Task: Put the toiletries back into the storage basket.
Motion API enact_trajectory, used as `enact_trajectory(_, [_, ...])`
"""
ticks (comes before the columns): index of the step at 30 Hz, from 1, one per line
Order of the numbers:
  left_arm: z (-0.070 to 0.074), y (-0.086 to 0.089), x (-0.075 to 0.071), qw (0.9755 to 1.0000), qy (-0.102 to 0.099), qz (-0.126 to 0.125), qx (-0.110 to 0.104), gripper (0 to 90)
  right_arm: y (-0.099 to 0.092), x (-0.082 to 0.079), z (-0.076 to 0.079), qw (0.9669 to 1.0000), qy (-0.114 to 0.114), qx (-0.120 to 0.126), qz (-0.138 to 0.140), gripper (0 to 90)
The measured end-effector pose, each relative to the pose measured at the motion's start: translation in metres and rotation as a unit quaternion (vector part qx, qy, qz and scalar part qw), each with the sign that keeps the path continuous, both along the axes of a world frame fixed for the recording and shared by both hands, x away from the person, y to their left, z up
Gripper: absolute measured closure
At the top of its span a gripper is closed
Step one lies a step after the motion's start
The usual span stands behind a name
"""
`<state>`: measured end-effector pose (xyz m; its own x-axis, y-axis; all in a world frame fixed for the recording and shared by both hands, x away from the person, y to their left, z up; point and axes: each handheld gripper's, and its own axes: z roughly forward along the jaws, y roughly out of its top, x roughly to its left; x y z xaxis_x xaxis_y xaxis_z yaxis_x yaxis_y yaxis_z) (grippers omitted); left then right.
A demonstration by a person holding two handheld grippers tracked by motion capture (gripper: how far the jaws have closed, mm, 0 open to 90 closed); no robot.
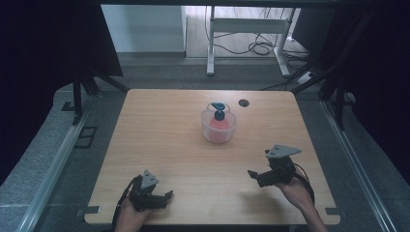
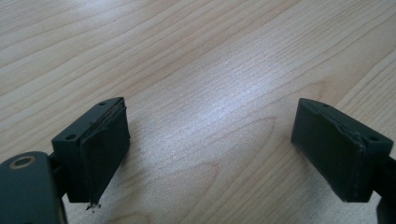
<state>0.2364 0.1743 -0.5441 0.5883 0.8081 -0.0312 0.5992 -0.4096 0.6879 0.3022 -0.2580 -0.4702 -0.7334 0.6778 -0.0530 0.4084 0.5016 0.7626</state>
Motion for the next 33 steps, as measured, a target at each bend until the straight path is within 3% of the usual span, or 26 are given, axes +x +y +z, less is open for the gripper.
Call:
enact_trajectory(20, [0.0,0.0,0.0,1.0,0.001,-0.001,0.0,11.1,-0.024,-0.02,-0.03,0.9995,0.013,0.007,-0.029,0.0])
enact_trajectory(33, [0.0,0.0,0.0,1.0,0.001,0.0,0.0,11.1,-0.033,-0.026,-0.055,0.9988,0.026,-0.003,-0.041,0.0])
